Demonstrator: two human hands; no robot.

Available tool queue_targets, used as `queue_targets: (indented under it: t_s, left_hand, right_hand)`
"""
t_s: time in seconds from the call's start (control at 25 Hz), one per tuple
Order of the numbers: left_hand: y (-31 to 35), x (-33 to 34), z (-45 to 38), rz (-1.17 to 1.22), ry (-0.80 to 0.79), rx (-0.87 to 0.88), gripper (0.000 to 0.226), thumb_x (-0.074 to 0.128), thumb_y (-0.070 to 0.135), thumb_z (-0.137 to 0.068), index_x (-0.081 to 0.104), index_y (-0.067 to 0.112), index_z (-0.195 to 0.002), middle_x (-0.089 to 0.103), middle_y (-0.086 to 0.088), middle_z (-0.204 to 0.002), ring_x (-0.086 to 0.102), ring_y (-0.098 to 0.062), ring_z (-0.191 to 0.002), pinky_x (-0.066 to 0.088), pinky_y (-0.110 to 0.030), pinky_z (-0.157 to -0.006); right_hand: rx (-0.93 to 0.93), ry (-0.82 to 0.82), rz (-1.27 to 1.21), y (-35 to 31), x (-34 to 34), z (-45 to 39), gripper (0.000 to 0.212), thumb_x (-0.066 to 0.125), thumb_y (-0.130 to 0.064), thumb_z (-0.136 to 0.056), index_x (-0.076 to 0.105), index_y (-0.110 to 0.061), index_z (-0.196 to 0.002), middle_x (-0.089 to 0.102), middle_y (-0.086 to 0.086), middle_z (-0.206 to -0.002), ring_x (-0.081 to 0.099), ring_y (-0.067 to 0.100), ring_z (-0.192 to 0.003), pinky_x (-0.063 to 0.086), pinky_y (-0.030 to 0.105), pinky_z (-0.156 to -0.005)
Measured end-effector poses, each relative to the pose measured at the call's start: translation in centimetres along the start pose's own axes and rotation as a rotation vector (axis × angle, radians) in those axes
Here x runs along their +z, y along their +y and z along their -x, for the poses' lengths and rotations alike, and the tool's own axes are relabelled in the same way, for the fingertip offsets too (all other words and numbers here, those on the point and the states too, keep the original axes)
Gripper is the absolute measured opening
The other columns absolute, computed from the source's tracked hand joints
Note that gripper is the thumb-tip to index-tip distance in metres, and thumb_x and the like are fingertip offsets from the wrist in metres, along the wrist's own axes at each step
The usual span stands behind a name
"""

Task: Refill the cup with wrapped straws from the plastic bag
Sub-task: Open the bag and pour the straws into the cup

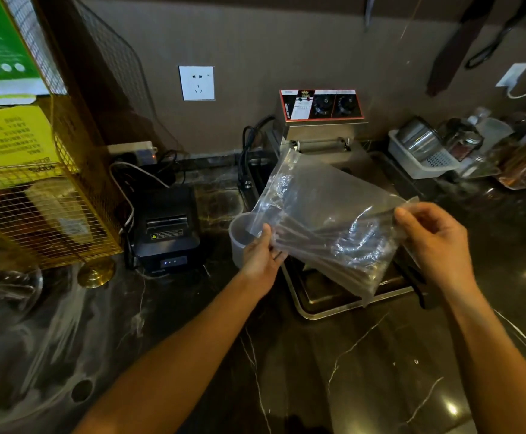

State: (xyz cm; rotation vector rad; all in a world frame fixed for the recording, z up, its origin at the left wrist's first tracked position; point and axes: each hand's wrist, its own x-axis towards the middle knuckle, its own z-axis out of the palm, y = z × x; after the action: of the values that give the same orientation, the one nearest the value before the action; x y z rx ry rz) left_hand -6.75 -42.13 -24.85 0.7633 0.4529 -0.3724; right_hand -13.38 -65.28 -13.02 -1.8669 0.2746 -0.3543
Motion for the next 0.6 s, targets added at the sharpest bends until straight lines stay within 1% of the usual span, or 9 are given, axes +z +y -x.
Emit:
queue_targets:
  t_s: [0.12,0.2,0.28,0.36,0.52,0.6]
  left_hand:
    - [-0.2,0.5,-1.1,0.075,-0.012,-0.045,0.024,0.052,0.030,-0.105,0.067,0.012,-0.112,0.074,-0.012,-0.114,0.070,-0.029,-0.114,0.054,-0.045,-0.103]
    - [-0.4,0.5,-1.3,0.131,-0.027,-0.080,0.024,0.055,0.033,-0.104,0.064,0.016,-0.117,0.073,-0.013,-0.121,0.070,-0.029,-0.110,0.057,-0.045,-0.093]
    - [-0.6,0.4,-1.3,0.182,-0.043,-0.102,0.024,0.056,0.033,-0.103,0.063,0.015,-0.117,0.071,-0.015,-0.127,0.070,-0.030,-0.110,0.058,-0.044,-0.090]
    - [-0.7,0.3,-1.1,0.232,-0.063,-0.121,0.021,0.056,0.032,-0.103,0.062,0.015,-0.116,0.070,-0.017,-0.126,0.069,-0.032,-0.111,0.056,-0.046,-0.094]
    - [-0.7,0.4,-0.6,0.298,-0.089,-0.137,0.022,0.053,0.030,-0.105,0.063,0.015,-0.117,0.075,-0.017,-0.117,0.068,-0.033,-0.111,0.049,-0.050,-0.106]
    - [-0.9,0.5,-0.4,0.322,-0.079,-0.149,0.022,0.051,0.030,-0.106,0.063,0.014,-0.115,0.076,-0.018,-0.113,0.067,-0.034,-0.113,0.047,-0.050,-0.109]
  right_hand:
    - [-0.032,-0.032,0.026,-1.2,0.8,-1.3,0.009,0.062,-0.028,-0.101,0.070,-0.029,-0.098,0.075,-0.011,-0.094,0.074,0.004,-0.087,0.058,0.033,-0.077]
    - [-0.089,-0.087,0.083,-2.2,1.7,-2.0,0.011,0.061,-0.029,-0.101,0.070,-0.027,-0.105,0.074,-0.005,-0.101,0.074,0.011,-0.094,0.061,0.041,-0.083]
    - [-0.156,-0.126,0.127,-3.3,2.6,-2.7,0.014,0.060,-0.028,-0.102,0.071,-0.024,-0.111,0.074,0.001,-0.105,0.074,0.018,-0.098,0.062,0.048,-0.087]
    - [-0.198,-0.154,0.144,-4.4,3.3,-3.6,0.018,0.061,-0.028,-0.101,0.070,-0.021,-0.114,0.075,0.004,-0.107,0.074,0.022,-0.099,0.061,0.053,-0.090]
    - [-0.238,-0.167,0.189,-5.9,4.2,-4.9,0.023,0.061,-0.028,-0.102,0.069,-0.016,-0.119,0.074,0.010,-0.109,0.073,0.028,-0.100,0.059,0.058,-0.088]
    - [-0.246,-0.173,0.193,-6.2,4.8,-5.2,0.028,0.063,-0.033,-0.100,0.069,-0.014,-0.120,0.075,0.010,-0.110,0.073,0.030,-0.099,0.059,0.060,-0.087]
